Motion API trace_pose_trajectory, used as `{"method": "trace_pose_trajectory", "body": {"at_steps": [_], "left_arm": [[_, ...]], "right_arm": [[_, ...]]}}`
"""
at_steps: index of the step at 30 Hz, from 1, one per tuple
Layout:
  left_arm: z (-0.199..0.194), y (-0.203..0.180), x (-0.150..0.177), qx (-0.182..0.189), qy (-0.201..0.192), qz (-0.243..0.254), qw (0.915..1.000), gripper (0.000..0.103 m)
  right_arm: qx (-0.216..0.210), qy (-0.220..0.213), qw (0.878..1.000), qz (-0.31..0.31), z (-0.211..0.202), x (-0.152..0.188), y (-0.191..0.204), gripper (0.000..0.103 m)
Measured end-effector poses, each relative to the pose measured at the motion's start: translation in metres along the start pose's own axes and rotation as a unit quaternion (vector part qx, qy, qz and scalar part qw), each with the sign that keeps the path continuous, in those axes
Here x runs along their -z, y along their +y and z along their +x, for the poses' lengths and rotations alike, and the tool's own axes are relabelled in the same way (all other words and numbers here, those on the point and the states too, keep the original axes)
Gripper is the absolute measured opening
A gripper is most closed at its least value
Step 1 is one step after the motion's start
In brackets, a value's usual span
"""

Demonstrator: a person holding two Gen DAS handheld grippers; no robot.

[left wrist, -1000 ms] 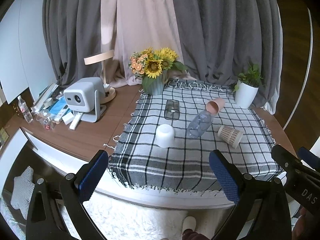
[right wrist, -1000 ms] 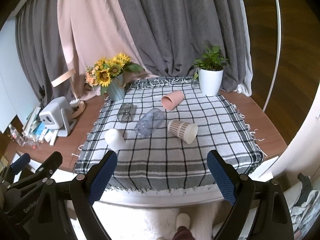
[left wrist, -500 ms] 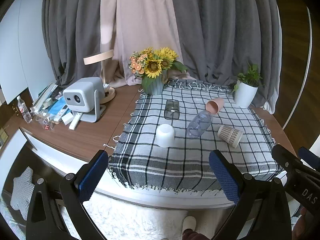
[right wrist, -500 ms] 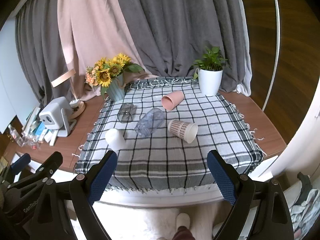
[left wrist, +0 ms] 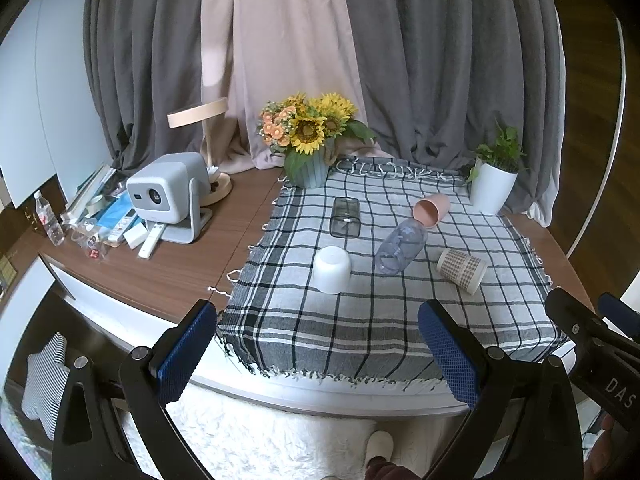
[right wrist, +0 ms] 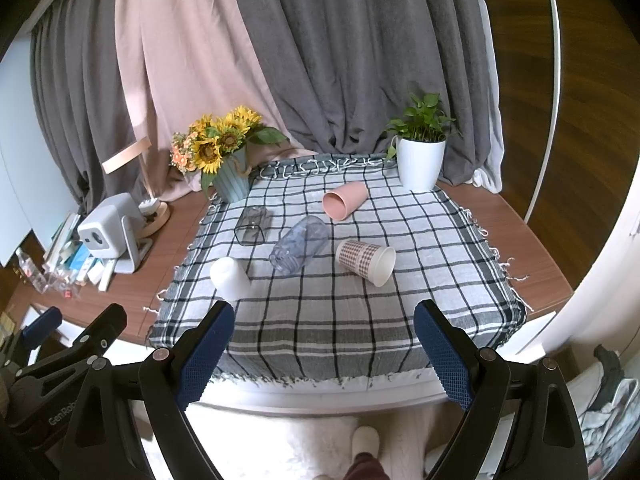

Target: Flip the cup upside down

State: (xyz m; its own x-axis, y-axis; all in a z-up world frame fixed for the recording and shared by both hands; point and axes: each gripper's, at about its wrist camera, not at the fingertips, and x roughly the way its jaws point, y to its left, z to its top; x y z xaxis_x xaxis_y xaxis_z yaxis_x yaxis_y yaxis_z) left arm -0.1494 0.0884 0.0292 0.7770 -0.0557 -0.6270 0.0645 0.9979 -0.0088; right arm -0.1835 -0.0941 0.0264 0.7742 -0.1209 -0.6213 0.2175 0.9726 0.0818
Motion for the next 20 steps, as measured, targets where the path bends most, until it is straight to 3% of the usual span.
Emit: {"method": "trace_pose_trajectory", "body": {"at_steps": [20], "left_arm": [[0.0044, 0.0063, -0.0006, -0.001, 0.001, -0.004, 1.0, 0.103]], "right_arm": [[0.001, 0.0, 1.0, -0.001, -0.0006, -0.001, -0.0009, 0.092]]}}
